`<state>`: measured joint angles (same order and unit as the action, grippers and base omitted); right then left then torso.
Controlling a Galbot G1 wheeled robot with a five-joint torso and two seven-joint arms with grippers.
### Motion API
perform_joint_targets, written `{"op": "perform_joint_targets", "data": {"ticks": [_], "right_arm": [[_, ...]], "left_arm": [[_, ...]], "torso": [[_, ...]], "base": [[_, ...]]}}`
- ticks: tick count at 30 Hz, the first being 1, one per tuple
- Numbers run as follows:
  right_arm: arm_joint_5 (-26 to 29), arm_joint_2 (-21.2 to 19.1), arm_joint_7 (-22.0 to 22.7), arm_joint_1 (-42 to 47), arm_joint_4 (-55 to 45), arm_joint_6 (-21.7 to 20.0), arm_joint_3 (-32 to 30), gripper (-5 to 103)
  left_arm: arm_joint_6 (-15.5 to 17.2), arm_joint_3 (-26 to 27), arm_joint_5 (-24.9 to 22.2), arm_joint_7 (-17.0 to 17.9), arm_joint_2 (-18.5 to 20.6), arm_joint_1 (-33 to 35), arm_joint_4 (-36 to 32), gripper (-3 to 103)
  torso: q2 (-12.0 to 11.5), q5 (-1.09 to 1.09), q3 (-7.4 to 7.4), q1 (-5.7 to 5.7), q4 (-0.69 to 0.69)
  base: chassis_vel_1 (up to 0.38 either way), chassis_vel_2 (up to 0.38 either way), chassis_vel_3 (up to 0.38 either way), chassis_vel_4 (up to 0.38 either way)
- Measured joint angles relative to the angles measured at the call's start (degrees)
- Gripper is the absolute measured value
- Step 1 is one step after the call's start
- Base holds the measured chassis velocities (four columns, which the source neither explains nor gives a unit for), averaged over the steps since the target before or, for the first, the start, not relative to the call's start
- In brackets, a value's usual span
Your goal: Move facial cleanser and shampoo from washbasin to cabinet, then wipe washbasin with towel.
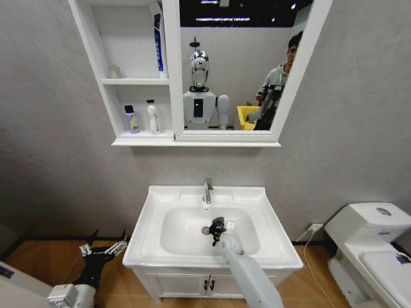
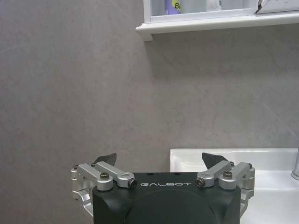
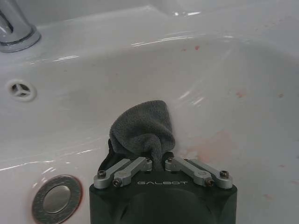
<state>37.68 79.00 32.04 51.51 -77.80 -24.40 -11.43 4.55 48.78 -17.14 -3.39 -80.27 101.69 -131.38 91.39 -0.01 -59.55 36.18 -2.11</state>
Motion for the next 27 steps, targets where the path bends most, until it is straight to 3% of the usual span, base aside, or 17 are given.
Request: {"op": "perform_joint_targets", "data": {"ticks": [6,12,16,21,27], "right_arm": [[-4.6,-2.7,-0.6,3.7,-4.6,0.9,-3.2,7],[-15.2,-4.4,-3.8,6.6,-12.7,3.9,-6.5,7],[-18.4,-4.9,-4.7,6.7,-15.9,4.8,-7.3,7],[-24.2,-6.4,-12.4,6.9,-17.8,9.7,-9.5,7],[-21.3,-7.2,-15.9,5.0,-13.5,11.6,-12.1,7]], "left_arm": [[0.0,0.0,0.0,0.0,0.0,0.0,0.0,100],[0.0,0.0,0.0,0.0,0.0,0.0,0.0,100],[0.0,0.0,0.0,0.0,0.0,0.0,0.0,100],[0.0,0.0,0.0,0.0,0.0,0.0,0.0,100],[0.0,0.0,0.0,0.0,0.0,0.0,0.0,100]], "torso": [[0.0,-0.01,0.00,-0.01,0.00],[0.0,0.01,0.00,0.00,0.03],[0.0,0.01,0.00,0.00,0.02],[0.0,0.02,0.00,-0.01,0.02],[0.0,0.01,0.00,0.00,0.01]], "base": [[0.000,0.000,0.000,0.000],[0.000,0.000,0.000,0.000],[0.000,0.000,0.000,0.000],[0.000,0.000,0.000,0.000],[0.000,0.000,0.000,0.000]]}}
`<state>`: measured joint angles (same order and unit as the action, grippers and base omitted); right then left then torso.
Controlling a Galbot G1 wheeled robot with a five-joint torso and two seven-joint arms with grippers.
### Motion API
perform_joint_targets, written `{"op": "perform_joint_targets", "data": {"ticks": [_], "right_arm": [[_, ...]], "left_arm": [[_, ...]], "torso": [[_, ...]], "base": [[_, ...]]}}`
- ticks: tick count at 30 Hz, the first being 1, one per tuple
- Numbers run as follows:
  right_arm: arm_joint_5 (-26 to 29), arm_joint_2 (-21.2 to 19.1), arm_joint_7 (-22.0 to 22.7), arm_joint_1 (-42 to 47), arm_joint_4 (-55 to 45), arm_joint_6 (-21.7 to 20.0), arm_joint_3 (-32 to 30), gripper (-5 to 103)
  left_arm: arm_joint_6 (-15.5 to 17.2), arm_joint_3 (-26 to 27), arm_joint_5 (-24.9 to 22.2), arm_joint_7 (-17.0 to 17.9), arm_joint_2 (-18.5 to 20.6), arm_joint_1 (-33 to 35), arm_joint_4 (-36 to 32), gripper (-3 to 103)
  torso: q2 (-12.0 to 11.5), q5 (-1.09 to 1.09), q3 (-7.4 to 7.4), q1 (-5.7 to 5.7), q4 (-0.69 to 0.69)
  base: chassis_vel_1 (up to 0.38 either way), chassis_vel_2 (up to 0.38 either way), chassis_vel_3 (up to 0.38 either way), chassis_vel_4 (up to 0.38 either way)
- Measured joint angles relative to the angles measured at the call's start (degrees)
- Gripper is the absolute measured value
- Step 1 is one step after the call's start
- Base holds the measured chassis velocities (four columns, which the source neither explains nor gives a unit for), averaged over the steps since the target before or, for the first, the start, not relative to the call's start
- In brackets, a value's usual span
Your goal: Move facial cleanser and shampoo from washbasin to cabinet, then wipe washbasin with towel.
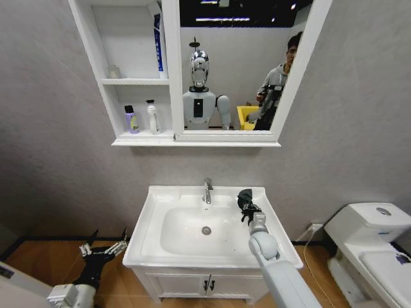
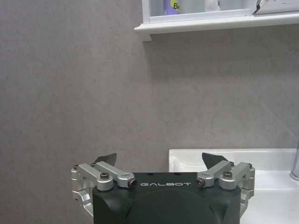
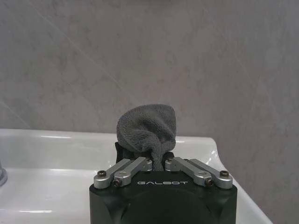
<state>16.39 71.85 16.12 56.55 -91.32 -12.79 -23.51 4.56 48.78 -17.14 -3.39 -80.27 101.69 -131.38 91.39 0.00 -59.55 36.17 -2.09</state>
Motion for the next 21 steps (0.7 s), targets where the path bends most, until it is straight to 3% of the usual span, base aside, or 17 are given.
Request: {"op": "perform_joint_targets", "data": {"ticks": [3,5,8,21], "right_arm": [[6.8,-0.1,-3.5,-2.5,6.2,1.7,-1.2,7],[7.8,-0.1,-4.7,-2.8,7.3,2.1,-1.4,7],[7.0,-0.3,-7.0,-2.9,9.2,3.2,-2.1,7],[8.3,-2.2,-7.0,-2.5,10.5,2.3,-3.6,7]], "left_arm": [[0.0,0.0,0.0,0.0,0.0,0.0,0.0,100],[0.0,0.0,0.0,0.0,0.0,0.0,0.0,100],[0.0,0.0,0.0,0.0,0.0,0.0,0.0,100],[0.0,0.0,0.0,0.0,0.0,0.0,0.0,100]], "torso": [[0.0,-0.01,0.00,0.01,0.00],[0.0,-0.01,0.00,0.00,-0.01],[0.0,-0.01,0.00,0.00,-0.01],[0.0,-0.01,0.00,0.00,0.00]], "base": [[0.000,0.000,0.000,0.000],[0.000,0.000,0.000,0.000],[0.000,0.000,0.000,0.000],[0.000,0.000,0.000,0.000]]}}
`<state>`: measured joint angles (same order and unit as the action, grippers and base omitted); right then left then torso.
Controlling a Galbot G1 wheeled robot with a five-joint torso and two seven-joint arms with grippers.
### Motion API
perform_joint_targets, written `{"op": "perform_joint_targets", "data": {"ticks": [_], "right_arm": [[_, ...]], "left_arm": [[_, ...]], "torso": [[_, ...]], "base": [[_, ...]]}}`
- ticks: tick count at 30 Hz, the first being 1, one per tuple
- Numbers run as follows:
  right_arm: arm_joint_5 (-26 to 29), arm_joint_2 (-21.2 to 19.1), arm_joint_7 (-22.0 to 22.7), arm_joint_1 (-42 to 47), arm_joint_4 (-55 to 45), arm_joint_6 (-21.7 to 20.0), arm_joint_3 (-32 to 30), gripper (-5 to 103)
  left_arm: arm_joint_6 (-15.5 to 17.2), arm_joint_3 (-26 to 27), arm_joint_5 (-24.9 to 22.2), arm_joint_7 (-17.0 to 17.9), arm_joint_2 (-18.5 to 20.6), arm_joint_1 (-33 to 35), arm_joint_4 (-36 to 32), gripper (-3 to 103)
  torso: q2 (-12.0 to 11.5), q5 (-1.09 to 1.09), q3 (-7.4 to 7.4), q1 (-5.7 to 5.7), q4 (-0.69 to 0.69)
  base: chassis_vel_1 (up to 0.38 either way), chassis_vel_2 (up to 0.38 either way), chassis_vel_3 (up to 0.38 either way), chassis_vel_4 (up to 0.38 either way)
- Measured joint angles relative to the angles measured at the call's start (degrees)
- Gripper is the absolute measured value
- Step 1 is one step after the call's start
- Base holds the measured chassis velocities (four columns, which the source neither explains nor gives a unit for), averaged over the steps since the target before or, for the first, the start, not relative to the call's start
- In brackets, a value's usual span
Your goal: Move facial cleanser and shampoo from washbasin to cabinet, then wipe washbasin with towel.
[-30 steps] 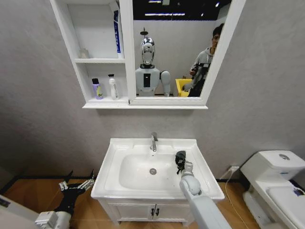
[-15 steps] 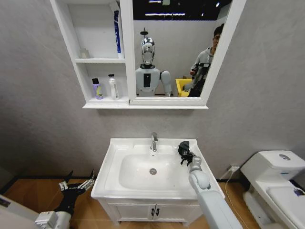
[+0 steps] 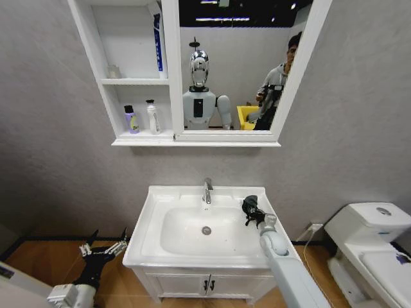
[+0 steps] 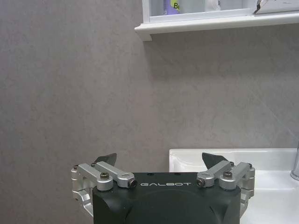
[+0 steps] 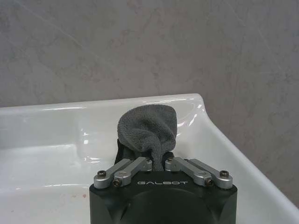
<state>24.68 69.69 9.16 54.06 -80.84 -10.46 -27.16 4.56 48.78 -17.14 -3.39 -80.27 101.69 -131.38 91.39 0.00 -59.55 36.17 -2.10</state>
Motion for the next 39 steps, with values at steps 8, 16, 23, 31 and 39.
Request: {"op": "perform_joint_targets", "data": {"ticks": [8,16,23,31,39], "right_arm": [[2.2,-1.4,-1.8,-0.4,0.7,0.9,0.2,20],[1.1,-2.2,-2.0,0.1,0.5,2.2,0.4,47],[-2.0,-3.5,0.2,1.8,-3.0,2.3,0.3,75],[-16.9,0.4,5.5,16.2,-20.3,8.6,-4.5,100],[-18.5,5.7,6.2,39.1,-36.7,13.4,-10.0,100]], "left_arm": [[0.0,0.0,0.0,0.0,0.0,0.0,0.0,100],[0.0,0.0,0.0,0.0,0.0,0.0,0.0,100],[0.0,0.0,0.0,0.0,0.0,0.0,0.0,100],[0.0,0.0,0.0,0.0,0.0,0.0,0.0,100],[0.0,0.0,0.0,0.0,0.0,0.0,0.0,100]], "torso": [[0.0,0.00,0.00,0.00,0.00],[0.0,0.00,0.00,0.00,0.00],[0.0,0.00,0.00,0.00,0.00],[0.0,0.00,0.01,0.00,-0.01],[0.0,0.00,0.02,-0.01,0.02]], "base": [[0.000,0.000,0.000,0.000],[0.000,0.000,0.000,0.000],[0.000,0.000,0.000,0.000],[0.000,0.000,0.000,0.000],[0.000,0.000,0.000,0.000]]}}
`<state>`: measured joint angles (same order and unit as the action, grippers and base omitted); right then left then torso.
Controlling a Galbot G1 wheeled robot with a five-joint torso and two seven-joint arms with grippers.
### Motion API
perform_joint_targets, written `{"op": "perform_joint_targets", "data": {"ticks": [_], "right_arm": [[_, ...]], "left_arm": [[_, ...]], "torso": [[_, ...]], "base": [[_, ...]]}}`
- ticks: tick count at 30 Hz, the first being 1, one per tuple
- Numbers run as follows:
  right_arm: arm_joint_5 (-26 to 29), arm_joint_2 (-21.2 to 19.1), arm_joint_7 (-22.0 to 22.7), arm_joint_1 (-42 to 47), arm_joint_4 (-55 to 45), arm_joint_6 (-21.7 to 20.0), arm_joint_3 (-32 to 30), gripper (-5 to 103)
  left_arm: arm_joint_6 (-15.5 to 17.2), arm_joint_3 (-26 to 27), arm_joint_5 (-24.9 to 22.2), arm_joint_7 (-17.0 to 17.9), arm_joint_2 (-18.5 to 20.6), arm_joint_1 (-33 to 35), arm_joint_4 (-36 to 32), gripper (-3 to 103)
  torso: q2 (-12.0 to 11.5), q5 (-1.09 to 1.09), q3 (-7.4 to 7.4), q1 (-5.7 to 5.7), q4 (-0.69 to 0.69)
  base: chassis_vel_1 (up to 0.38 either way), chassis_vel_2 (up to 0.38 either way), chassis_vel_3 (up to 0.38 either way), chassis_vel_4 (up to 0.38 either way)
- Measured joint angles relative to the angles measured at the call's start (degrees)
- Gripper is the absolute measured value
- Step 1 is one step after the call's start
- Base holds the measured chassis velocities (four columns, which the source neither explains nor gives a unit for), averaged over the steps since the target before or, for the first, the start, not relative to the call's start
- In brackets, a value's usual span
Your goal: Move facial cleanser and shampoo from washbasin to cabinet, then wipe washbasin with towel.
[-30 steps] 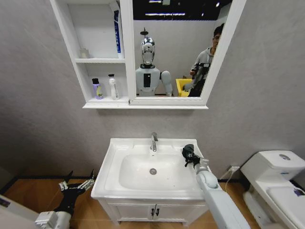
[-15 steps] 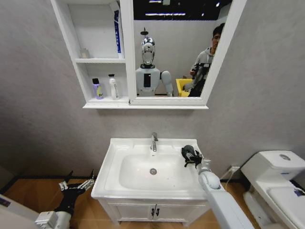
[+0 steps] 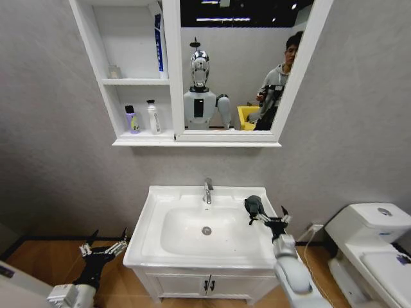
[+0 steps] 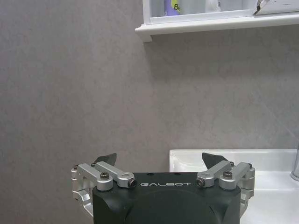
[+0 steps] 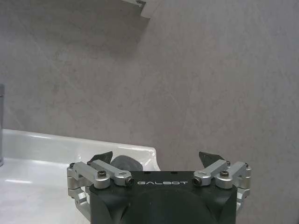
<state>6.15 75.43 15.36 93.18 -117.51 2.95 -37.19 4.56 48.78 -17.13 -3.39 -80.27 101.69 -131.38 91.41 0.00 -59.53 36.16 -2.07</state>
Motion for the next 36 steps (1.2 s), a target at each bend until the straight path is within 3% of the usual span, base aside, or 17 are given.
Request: {"op": "perform_joint_targets", "data": {"ticks": [3,8,18,23,30,31,33,36], "right_arm": [[1.4,1.1,0.5,11.5,-9.2,0.8,-0.9,100],[0.2,3.2,1.6,17.9,-15.7,2.2,-1.7,100],[1.7,3.5,2.4,20.6,-20.9,-1.4,-1.4,100],[6.3,3.7,1.5,21.5,-25.7,-6.9,-0.1,100],[7.7,2.8,-5.1,20.8,-26.2,-7.2,-3.0,100],[7.8,2.4,-8.8,20.2,-25.5,-5.5,-4.1,100],[8.9,2.3,-11.9,19.6,-24.7,-3.9,-5.1,100],[9.9,2.3,-12.7,19.5,-24.2,-3.5,-5.5,100]], "left_arm": [[0.0,0.0,0.0,0.0,0.0,0.0,0.0,100],[0.0,0.0,0.0,0.0,0.0,0.0,0.0,100],[0.0,0.0,0.0,0.0,0.0,0.0,0.0,100],[0.0,0.0,0.0,0.0,0.0,0.0,0.0,100],[0.0,0.0,0.0,0.0,0.0,0.0,0.0,100],[0.0,0.0,0.0,0.0,0.0,0.0,0.0,100],[0.0,0.0,0.0,0.0,0.0,0.0,0.0,100],[0.0,0.0,0.0,0.0,0.0,0.0,0.0,100]], "torso": [[0.0,0.03,0.00,-0.01,0.00],[0.0,0.01,0.00,0.00,-0.02],[0.0,0.00,-0.01,0.01,-0.03],[0.0,0.01,-0.01,0.01,-0.03],[0.0,0.01,-0.01,0.02,-0.01],[0.0,0.00,-0.01,0.02,-0.02],[0.0,0.00,-0.02,0.02,-0.02],[0.0,0.00,-0.02,0.02,-0.02]], "base": [[0.000,0.000,0.000,0.000],[0.000,0.000,0.000,0.000],[0.000,0.000,0.000,0.000],[0.000,0.000,0.000,0.000],[0.000,0.000,0.000,0.000],[0.000,0.000,0.000,0.000],[0.000,0.000,0.000,0.000],[0.000,0.000,0.000,0.000]]}}
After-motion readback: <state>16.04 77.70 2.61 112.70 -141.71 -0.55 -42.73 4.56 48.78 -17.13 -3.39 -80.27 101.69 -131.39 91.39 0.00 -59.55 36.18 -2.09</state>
